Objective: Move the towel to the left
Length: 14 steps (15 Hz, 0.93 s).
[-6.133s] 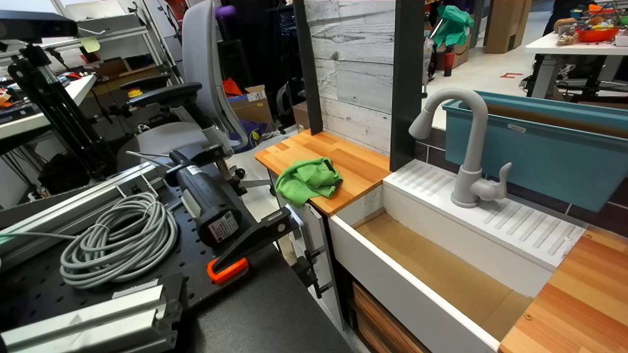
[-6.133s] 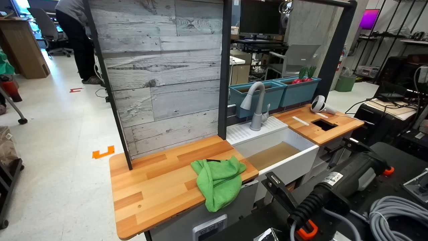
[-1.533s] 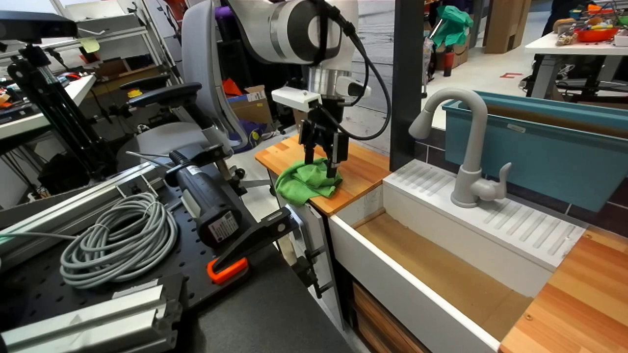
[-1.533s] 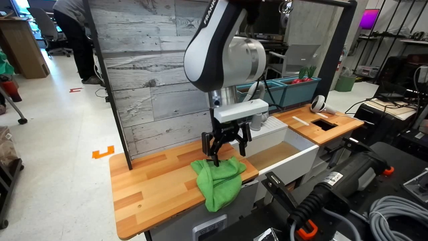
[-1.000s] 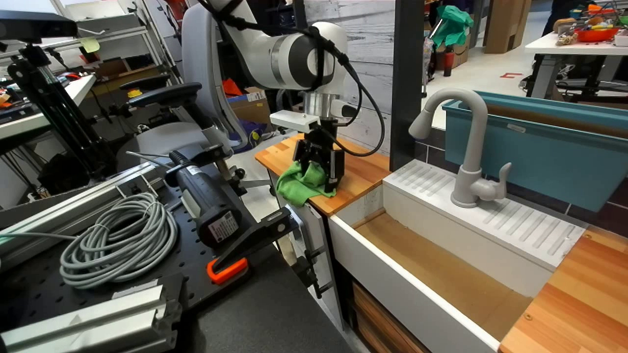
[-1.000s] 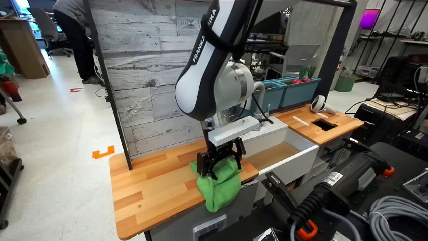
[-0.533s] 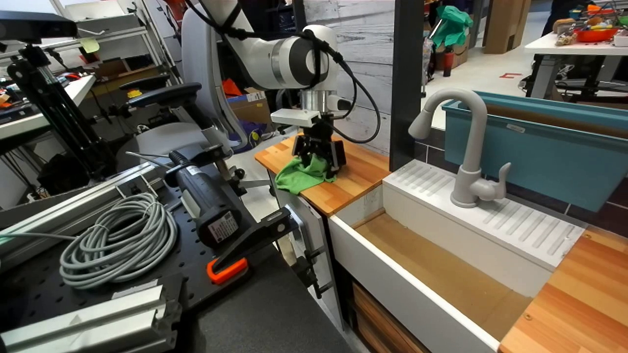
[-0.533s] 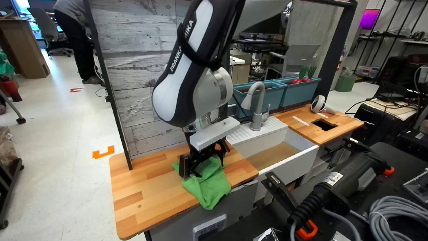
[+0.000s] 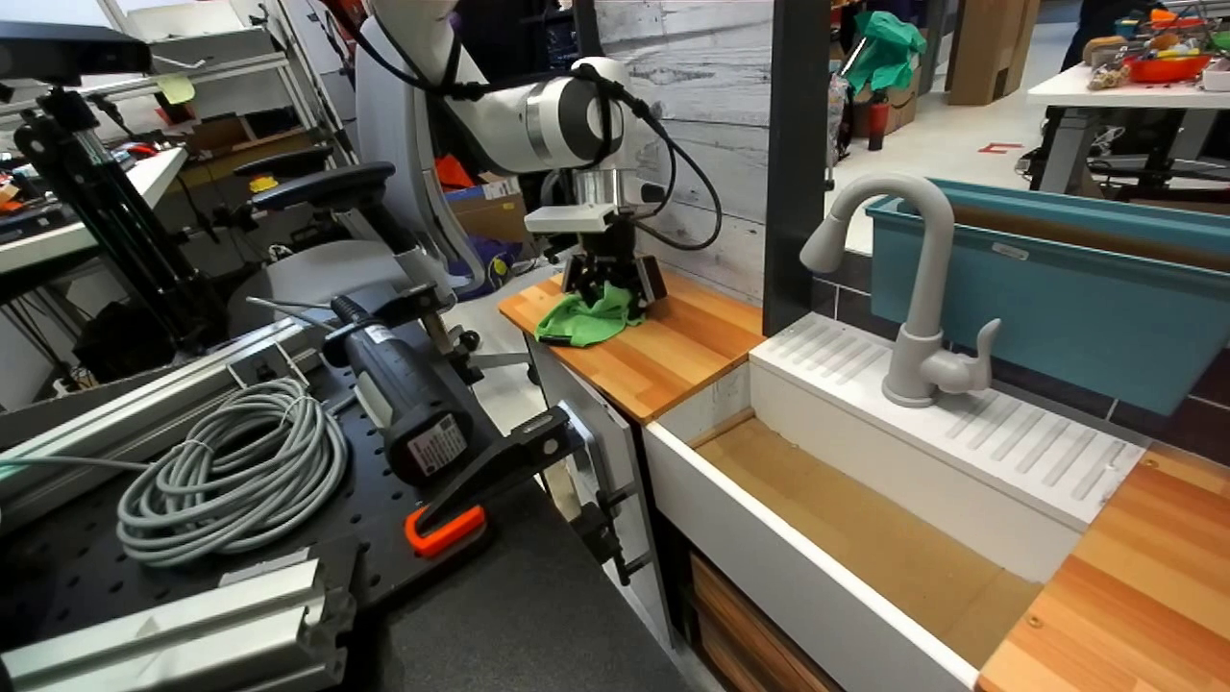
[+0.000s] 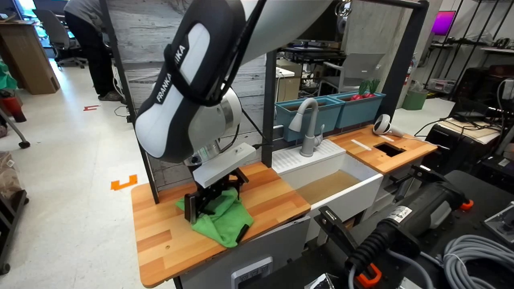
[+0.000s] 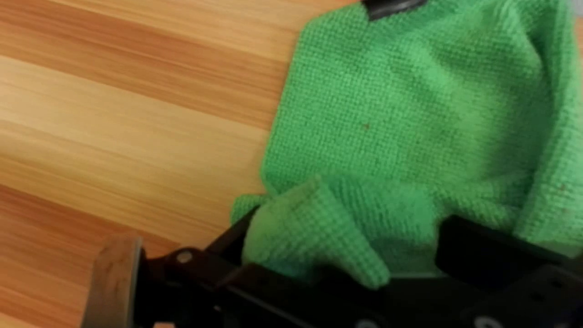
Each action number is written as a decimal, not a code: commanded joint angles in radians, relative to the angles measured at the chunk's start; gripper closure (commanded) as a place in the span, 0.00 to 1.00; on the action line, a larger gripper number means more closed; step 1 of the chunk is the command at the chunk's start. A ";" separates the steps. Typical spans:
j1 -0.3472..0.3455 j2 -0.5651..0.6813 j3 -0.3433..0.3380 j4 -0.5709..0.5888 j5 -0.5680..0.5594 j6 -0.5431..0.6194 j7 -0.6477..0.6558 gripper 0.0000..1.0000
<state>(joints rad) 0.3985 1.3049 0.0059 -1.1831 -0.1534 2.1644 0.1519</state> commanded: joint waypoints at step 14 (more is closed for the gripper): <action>0.058 0.080 0.023 0.141 -0.005 0.003 -0.048 0.00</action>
<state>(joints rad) 0.4518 1.3939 0.0182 -1.0067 -0.1645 2.1148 0.0914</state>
